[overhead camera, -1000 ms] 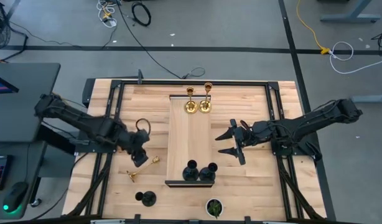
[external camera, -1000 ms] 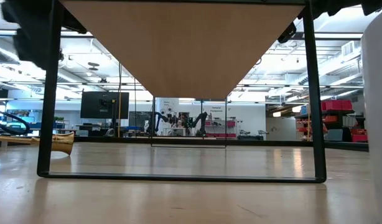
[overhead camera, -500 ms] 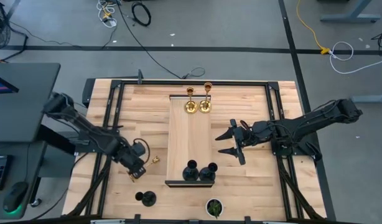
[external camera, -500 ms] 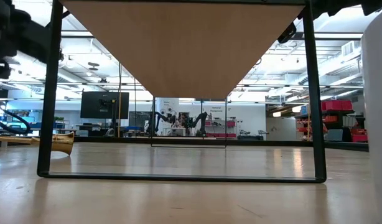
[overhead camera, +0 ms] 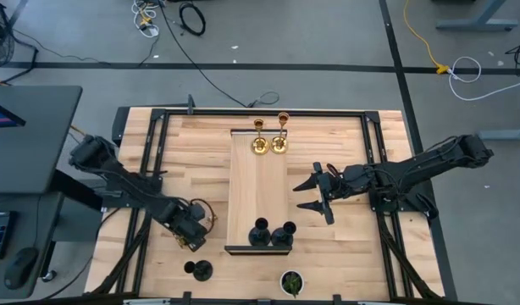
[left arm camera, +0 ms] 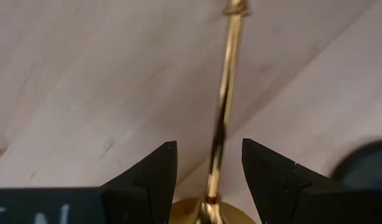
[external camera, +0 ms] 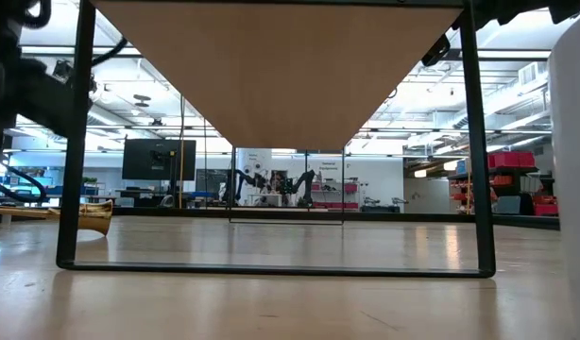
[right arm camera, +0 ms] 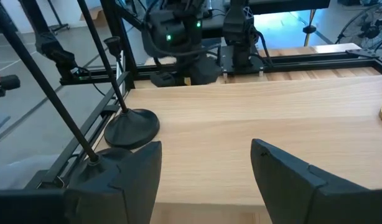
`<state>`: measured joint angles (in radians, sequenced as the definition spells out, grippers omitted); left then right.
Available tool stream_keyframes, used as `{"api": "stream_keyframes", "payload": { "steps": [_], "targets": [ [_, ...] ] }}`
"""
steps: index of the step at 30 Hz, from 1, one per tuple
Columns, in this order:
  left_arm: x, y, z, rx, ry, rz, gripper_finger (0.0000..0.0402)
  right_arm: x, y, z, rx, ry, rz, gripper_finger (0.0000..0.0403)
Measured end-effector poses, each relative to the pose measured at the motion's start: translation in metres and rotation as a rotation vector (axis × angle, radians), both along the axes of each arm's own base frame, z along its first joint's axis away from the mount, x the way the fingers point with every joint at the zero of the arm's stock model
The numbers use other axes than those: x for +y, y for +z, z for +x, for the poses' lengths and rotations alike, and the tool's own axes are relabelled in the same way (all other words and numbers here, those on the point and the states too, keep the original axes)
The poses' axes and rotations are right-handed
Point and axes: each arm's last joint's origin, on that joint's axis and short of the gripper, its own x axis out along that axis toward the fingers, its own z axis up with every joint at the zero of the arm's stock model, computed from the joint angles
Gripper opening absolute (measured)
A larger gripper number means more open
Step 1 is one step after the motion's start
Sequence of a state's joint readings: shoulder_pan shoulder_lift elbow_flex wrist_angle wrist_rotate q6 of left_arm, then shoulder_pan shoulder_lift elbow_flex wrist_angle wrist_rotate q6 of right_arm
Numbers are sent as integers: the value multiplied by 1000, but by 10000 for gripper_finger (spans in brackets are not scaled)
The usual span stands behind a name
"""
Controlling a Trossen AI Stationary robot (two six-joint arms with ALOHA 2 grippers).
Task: Pick & Place candle stick holders
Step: Put the gold candle holder on the shelf aligned with the gold candle holder
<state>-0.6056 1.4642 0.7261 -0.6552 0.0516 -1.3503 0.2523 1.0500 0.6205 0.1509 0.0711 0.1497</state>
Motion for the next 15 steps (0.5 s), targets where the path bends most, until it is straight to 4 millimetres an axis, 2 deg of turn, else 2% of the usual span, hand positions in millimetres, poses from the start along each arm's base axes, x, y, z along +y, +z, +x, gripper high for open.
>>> {"api": "stream_keyframes", "payload": {
  "steps": [8, 15],
  "targets": [
    [-2, -13, 2, 49, -2, 28, 181, 0, 0, 0, 0, 0, 0, 245],
    [-2, -15, 3, 58, -2, 34, 175, 0, 0, 0, 0, 0, 0, 245]
  ]
}}
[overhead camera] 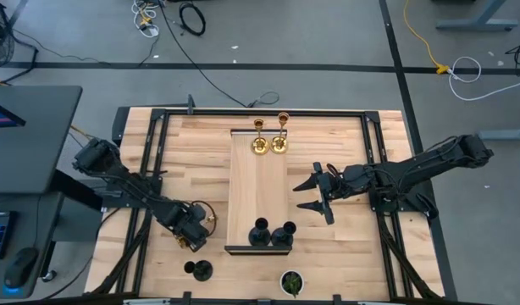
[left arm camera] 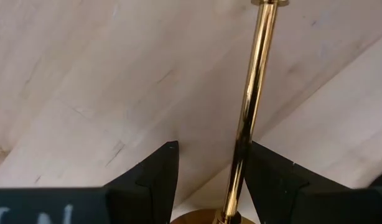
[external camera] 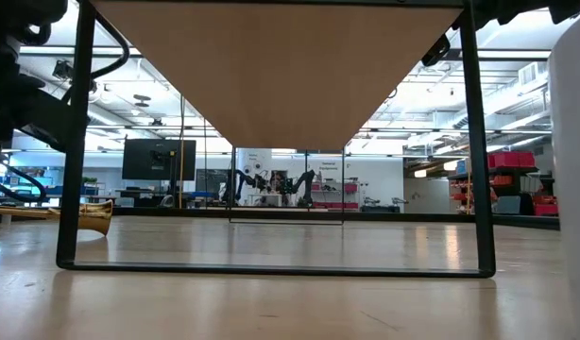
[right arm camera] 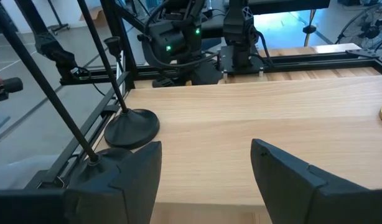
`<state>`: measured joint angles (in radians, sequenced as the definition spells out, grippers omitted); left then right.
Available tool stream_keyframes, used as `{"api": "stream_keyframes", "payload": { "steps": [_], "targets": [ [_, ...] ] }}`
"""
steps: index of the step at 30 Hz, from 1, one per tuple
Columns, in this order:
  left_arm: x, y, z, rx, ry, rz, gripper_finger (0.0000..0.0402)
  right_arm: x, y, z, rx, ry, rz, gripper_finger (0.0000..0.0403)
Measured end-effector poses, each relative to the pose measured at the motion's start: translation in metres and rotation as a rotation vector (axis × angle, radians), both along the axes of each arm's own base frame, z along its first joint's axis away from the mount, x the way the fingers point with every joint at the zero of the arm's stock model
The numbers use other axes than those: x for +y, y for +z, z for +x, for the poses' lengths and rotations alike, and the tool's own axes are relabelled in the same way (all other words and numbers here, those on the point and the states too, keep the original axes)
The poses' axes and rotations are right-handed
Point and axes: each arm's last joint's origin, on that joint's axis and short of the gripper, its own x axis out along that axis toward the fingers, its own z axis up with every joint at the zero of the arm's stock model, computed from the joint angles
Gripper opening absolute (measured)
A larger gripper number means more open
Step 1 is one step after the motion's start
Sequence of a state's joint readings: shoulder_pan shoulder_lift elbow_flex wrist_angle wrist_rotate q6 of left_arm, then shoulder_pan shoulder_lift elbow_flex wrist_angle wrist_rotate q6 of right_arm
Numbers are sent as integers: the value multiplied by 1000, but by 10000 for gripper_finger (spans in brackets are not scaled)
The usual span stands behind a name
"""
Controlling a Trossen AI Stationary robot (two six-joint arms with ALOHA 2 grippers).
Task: Pick & Place candle stick holders
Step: Put the gold candle holder on the shelf aligned with the gold candle holder
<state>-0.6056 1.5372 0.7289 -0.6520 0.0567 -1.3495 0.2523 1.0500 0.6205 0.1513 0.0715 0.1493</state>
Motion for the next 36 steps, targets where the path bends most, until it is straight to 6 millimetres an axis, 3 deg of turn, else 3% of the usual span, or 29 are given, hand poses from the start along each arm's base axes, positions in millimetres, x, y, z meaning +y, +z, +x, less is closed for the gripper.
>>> {"api": "stream_keyframes", "payload": {
  "steps": [4, 13, 30, 36],
  "targets": [
    [0, 0, 0, 0, -7, 1, 140, 0, 0, 0, 0, 0, 0, 245],
    [0, 0, 1, -20, -27, 6, 12, 0, 0, 0, 0, 0, 0, 245],
    [3, 2, -1, -35, -71, 57, 10, 0, 0, 0, 1, -2, 7, 245],
    [8, 26, -4, -33, -67, 162, 9, 0, 0, 0, 1, -2, 7, 245]
  ]
}}
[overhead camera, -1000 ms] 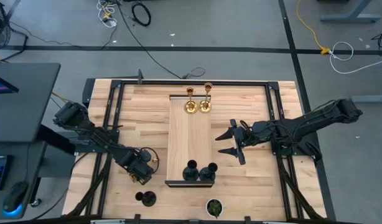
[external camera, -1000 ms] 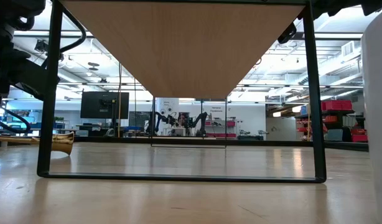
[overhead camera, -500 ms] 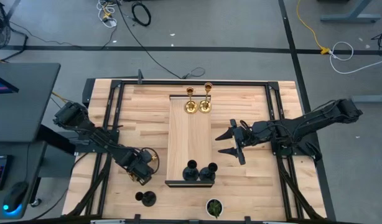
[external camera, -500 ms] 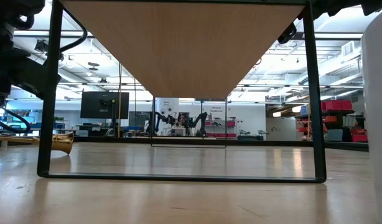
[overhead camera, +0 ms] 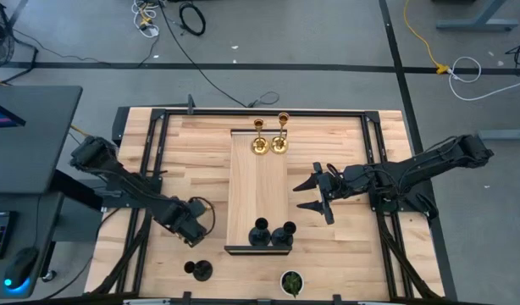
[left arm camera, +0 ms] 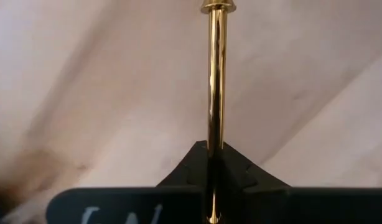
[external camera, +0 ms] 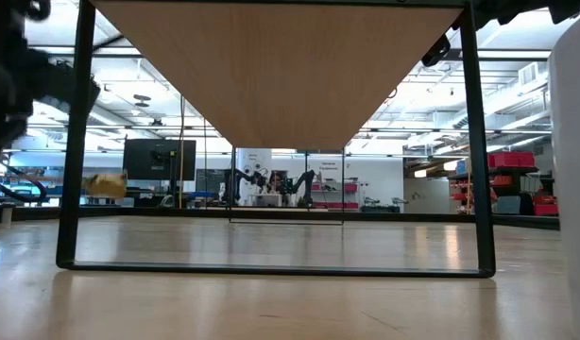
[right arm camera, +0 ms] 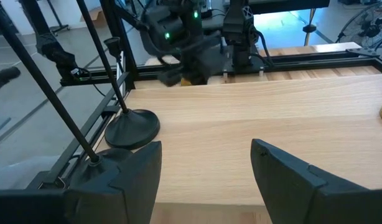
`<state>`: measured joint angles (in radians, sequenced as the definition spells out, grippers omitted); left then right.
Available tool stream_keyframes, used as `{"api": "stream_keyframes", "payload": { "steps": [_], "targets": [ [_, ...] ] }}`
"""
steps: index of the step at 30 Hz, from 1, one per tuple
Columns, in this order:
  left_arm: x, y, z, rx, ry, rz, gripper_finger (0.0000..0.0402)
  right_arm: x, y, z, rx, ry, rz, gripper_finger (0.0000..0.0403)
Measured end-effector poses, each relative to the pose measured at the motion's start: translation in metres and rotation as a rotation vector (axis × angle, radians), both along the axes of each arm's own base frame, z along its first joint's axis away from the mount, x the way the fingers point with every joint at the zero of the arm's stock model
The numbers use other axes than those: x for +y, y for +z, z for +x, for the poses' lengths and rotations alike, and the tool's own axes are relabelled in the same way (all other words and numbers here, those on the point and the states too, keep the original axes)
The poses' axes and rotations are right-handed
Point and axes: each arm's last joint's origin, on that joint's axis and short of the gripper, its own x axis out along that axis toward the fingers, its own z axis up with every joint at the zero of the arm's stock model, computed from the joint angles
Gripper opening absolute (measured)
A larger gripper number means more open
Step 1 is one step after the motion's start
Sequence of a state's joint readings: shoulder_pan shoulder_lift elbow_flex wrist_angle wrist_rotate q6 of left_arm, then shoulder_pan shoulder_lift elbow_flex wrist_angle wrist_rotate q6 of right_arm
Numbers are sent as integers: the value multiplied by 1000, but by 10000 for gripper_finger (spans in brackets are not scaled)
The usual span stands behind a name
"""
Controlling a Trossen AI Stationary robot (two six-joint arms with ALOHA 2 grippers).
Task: Pick & Place candle stick holders
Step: Put the gold candle holder on the shelf aligned with the gold candle holder
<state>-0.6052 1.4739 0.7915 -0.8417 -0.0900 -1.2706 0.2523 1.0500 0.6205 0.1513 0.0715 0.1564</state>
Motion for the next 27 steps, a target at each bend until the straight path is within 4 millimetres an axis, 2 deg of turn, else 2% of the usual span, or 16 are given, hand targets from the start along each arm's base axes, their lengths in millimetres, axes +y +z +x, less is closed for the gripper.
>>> {"api": "stream_keyframes", "payload": {
  "steps": [8, 11, 16, 22, 27],
  "targets": [
    [8, 53, -1, -135, -42, 227, 9, 0, 0, 0, 4, 0, -1, 245],
    [15, 77, -5, -228, -56, 328, 9, 0, 0, 0, 4, 0, 0, 245],
    [30, 106, -17, -414, -39, 480, 9, 0, 0, 0, 5, 0, 0, 245],
    [46, 119, -30, -595, -19, 671, 9, 0, 0, 0, 5, -1, 1, 245],
    [50, 117, -30, -729, -12, 830, 9, 0, 0, 0, 3, 3, -10, 245]
  ]
}}
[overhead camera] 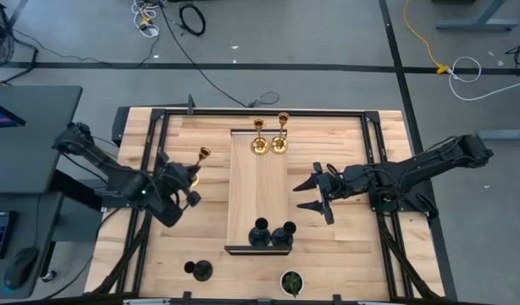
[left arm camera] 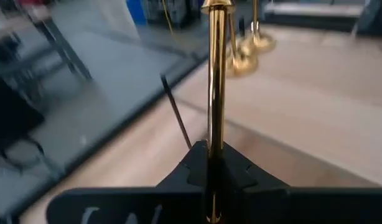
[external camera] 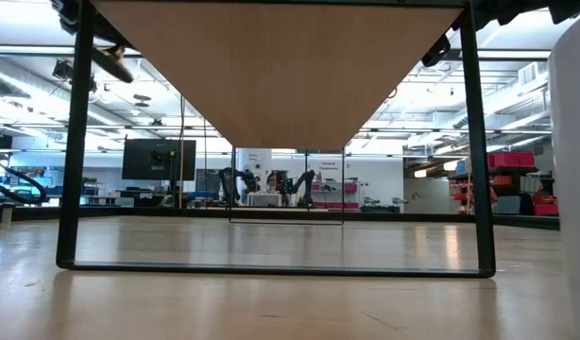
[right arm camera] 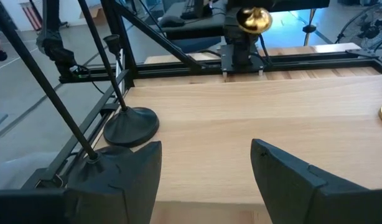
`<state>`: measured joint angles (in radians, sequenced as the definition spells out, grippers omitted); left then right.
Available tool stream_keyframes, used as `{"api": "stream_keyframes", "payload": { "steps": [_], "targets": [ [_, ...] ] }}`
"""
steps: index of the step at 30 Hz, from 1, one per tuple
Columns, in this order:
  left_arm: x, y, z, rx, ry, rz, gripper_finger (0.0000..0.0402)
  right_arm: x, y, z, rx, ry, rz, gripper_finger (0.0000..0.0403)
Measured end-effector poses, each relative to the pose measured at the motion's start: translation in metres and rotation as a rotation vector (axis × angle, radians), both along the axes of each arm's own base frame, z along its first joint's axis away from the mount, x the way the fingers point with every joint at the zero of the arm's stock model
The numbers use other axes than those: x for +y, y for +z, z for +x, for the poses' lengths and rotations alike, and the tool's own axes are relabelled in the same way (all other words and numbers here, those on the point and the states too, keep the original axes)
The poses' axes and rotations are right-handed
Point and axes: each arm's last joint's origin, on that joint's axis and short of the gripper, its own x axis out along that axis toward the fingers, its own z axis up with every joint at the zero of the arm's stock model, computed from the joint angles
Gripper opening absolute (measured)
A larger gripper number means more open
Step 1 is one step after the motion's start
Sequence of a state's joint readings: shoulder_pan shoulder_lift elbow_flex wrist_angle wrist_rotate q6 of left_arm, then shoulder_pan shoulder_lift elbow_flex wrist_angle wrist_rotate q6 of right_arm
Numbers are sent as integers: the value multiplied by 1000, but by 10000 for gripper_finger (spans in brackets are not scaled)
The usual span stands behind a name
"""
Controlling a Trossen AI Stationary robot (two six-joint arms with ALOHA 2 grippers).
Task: Pick & Place candle stick holders
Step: Put the gold candle holder on the shelf aligned with the gold candle holder
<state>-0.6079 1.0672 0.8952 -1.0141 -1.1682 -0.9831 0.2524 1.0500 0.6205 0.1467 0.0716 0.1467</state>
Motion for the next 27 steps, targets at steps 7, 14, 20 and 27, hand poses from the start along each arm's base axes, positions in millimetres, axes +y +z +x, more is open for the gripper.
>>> {"api": "stream_keyframes", "payload": {
  "steps": [7, 14, 20, 27],
  "targets": [
    [11, -23, 4, -43, 73, 126, 9, -2, 3, 1, -41, -69, -63, 245],
    [28, -43, 28, -2, 58, 122, 9, -5, 12, 3, -143, -175, -145, 245],
    [60, -33, 56, -97, -125, 126, 9, -5, 17, 4, -194, -167, -165, 245],
    [104, -25, 63, -181, -199, 83, 9, -5, 19, 4, -216, -153, -247, 245]
  ]
}}
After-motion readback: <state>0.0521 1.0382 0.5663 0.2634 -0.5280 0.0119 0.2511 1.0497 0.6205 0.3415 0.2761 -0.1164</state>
